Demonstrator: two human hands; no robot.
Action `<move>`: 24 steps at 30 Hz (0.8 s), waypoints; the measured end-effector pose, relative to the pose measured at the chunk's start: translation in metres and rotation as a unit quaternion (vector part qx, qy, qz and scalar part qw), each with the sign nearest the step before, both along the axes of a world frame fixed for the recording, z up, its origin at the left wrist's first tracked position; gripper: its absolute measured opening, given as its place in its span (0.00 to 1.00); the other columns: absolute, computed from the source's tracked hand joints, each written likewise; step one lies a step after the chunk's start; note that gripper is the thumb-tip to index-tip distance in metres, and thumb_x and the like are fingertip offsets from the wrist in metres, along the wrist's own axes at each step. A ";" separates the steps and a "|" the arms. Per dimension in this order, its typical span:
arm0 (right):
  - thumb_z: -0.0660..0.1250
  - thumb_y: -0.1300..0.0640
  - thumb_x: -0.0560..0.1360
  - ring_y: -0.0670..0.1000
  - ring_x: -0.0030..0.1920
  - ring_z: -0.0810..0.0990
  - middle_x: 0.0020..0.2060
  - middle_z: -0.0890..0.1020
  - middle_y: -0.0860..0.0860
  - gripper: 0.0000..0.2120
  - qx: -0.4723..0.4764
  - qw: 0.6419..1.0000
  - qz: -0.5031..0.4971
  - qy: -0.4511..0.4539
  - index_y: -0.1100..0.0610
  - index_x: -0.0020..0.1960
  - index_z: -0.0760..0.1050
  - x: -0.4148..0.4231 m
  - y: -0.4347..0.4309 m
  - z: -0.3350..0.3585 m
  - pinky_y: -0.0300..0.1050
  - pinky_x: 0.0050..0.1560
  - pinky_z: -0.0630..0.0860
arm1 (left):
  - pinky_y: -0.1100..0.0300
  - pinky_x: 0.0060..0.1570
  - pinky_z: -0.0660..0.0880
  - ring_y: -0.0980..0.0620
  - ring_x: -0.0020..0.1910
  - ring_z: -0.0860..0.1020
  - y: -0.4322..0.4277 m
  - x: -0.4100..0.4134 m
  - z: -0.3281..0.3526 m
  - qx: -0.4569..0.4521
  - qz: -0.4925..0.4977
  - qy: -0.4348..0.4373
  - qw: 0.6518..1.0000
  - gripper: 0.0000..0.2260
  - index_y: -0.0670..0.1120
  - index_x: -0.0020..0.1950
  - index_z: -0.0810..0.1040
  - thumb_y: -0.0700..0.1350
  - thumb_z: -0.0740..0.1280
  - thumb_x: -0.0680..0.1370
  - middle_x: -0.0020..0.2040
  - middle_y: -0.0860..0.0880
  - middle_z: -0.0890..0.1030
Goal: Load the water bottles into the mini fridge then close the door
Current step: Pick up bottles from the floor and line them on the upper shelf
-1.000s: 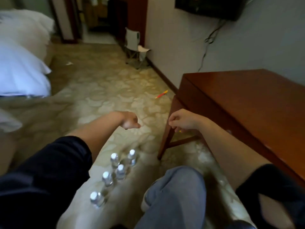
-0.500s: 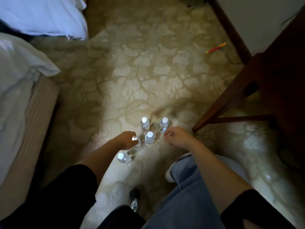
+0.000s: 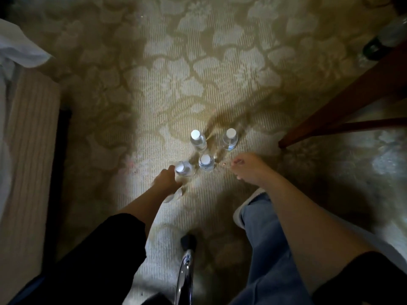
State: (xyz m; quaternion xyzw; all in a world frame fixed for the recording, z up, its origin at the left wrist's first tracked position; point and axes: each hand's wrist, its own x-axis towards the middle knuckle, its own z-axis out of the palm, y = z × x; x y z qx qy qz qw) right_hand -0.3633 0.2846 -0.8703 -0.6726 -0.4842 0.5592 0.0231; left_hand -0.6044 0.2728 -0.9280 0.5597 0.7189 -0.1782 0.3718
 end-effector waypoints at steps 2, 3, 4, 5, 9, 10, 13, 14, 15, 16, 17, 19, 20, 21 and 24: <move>0.62 0.57 0.77 0.55 0.50 0.80 0.50 0.79 0.54 0.09 -0.002 1.000 -0.007 0.012 0.56 0.56 0.75 -0.001 0.006 -0.007 0.50 0.51 0.76 | 0.49 0.57 0.71 0.39 0.61 0.73 0.008 0.007 -0.014 0.018 0.013 -0.001 1.000 0.28 0.44 0.72 0.61 0.47 0.68 0.75 0.63 0.37 0.72; 0.63 0.57 0.77 0.54 0.50 0.79 0.50 0.79 0.54 0.09 -0.002 1.000 -0.011 0.017 0.57 0.55 0.75 -0.001 0.009 -0.011 0.48 0.50 0.76 | 0.50 0.57 0.71 0.38 0.62 0.72 0.011 0.010 -0.020 0.024 0.012 0.003 1.000 0.29 0.44 0.72 0.60 0.46 0.68 0.76 0.64 0.37 0.71; 0.63 0.58 0.76 0.54 0.50 0.79 0.50 0.79 0.54 0.09 -0.002 1.000 -0.011 0.019 0.57 0.55 0.76 -0.001 0.012 -0.015 0.47 0.49 0.75 | 0.50 0.57 0.70 0.38 0.62 0.72 0.014 0.013 -0.026 0.027 0.009 0.009 1.000 0.28 0.44 0.73 0.59 0.46 0.67 0.76 0.65 0.37 0.70; 0.63 0.58 0.76 0.54 0.50 0.79 0.50 0.79 0.54 0.08 -0.002 1.000 -0.010 0.021 0.57 0.54 0.76 -0.001 0.015 -0.018 0.47 0.49 0.75 | 0.50 0.57 0.70 0.38 0.62 0.72 0.016 0.016 -0.032 0.028 0.007 0.015 0.999 0.27 0.43 0.72 0.60 0.46 0.66 0.77 0.65 0.36 0.70; 0.63 0.57 0.77 0.55 0.52 0.79 0.51 0.79 0.54 0.09 0.001 1.000 -0.014 0.021 0.57 0.56 0.76 0.002 0.023 -0.029 0.48 0.50 0.75 | 0.51 0.52 0.72 0.39 0.59 0.74 0.020 0.024 -0.054 0.034 0.010 0.052 0.998 0.20 0.40 0.68 0.63 0.45 0.63 0.79 0.61 0.37 0.73; 0.63 0.57 0.77 0.55 0.52 0.79 0.52 0.79 0.54 0.10 0.002 1.000 -0.017 0.024 0.57 0.56 0.76 0.003 0.024 -0.031 0.48 0.50 0.75 | 0.52 0.50 0.73 0.39 0.57 0.75 0.021 0.025 -0.058 0.042 0.014 0.066 0.997 0.19 0.40 0.67 0.63 0.45 0.62 0.79 0.60 0.37 0.74; 0.63 0.57 0.77 0.54 0.50 0.79 0.51 0.80 0.54 0.09 -0.002 1.000 -0.018 0.024 0.57 0.56 0.76 0.006 0.023 -0.034 0.48 0.50 0.75 | 0.52 0.51 0.72 0.39 0.56 0.76 0.023 0.023 -0.064 0.064 0.029 0.080 0.994 0.15 0.38 0.65 0.65 0.41 0.60 0.80 0.58 0.36 0.75; 0.62 0.56 0.77 0.54 0.49 0.79 0.50 0.80 0.54 0.09 -0.005 1.000 -0.013 0.019 0.57 0.55 0.76 0.006 0.021 -0.034 0.48 0.50 0.75 | 0.51 0.53 0.71 0.38 0.57 0.75 0.024 0.022 -0.064 0.064 0.016 0.081 0.995 0.15 0.38 0.65 0.66 0.40 0.59 0.80 0.59 0.36 0.75; 0.62 0.56 0.77 0.54 0.49 0.79 0.50 0.80 0.54 0.09 -0.007 1.000 -0.009 0.014 0.57 0.55 0.76 0.007 0.020 -0.033 0.48 0.50 0.76 | 0.51 0.54 0.71 0.39 0.58 0.75 0.025 0.021 -0.062 0.065 -0.007 0.083 0.994 0.15 0.38 0.66 0.65 0.40 0.59 0.80 0.59 0.36 0.76; 0.62 0.56 0.77 0.54 0.48 0.79 0.49 0.80 0.55 0.09 -0.006 1.000 -0.008 0.013 0.57 0.55 0.75 0.007 0.019 -0.031 0.48 0.50 0.76 | 0.52 0.54 0.71 0.39 0.58 0.75 0.025 0.018 -0.059 0.069 -0.035 0.086 0.993 0.16 0.39 0.67 0.64 0.41 0.59 0.80 0.59 0.37 0.76; 0.62 0.57 0.77 0.53 0.48 0.79 0.49 0.80 0.55 0.08 -0.004 1.000 -0.010 0.015 0.57 0.55 0.75 0.007 0.018 -0.028 0.48 0.50 0.76 | 0.52 0.53 0.72 0.39 0.57 0.76 0.026 0.016 -0.054 0.075 -0.062 0.086 0.991 0.16 0.39 0.67 0.64 0.42 0.60 0.80 0.59 0.37 0.76; 0.61 0.57 0.77 0.53 0.46 0.79 0.49 0.80 0.55 0.08 0.003 1.000 -0.008 0.022 0.57 0.55 0.75 0.005 0.015 -0.017 0.47 0.48 0.75 | 0.52 0.53 0.72 0.40 0.56 0.77 0.029 0.011 -0.039 0.083 -0.105 0.069 0.989 0.17 0.40 0.67 0.64 0.44 0.60 0.80 0.58 0.37 0.77; 0.61 0.58 0.77 0.55 0.46 0.79 0.49 0.80 0.58 0.09 0.010 1.000 0.003 0.024 0.60 0.54 0.75 0.004 0.012 -0.011 0.48 0.48 0.76 | 0.53 0.51 0.72 0.40 0.55 0.77 0.030 0.007 -0.029 0.085 -0.127 0.059 0.986 0.17 0.40 0.66 0.65 0.45 0.60 0.80 0.57 0.38 0.77; 0.60 0.59 0.77 0.58 0.46 0.80 0.49 0.80 0.62 0.10 0.017 0.999 0.016 0.023 0.63 0.54 0.75 0.003 0.009 -0.006 0.50 0.49 0.76 | 0.54 0.50 0.72 0.41 0.54 0.77 0.031 0.004 -0.018 0.091 -0.154 0.050 0.983 0.17 0.41 0.66 0.65 0.46 0.60 0.80 0.57 0.39 0.78; 0.60 0.60 0.77 0.56 0.41 0.74 0.45 0.77 0.69 0.14 0.012 1.000 0.022 0.014 0.71 0.53 0.74 0.002 -0.005 0.013 0.55 0.48 0.76 | 0.56 0.48 0.73 0.45 0.52 0.78 0.035 -0.006 0.022 0.096 -0.235 0.021 0.967 0.19 0.44 0.68 0.62 0.49 0.59 0.80 0.57 0.42 0.77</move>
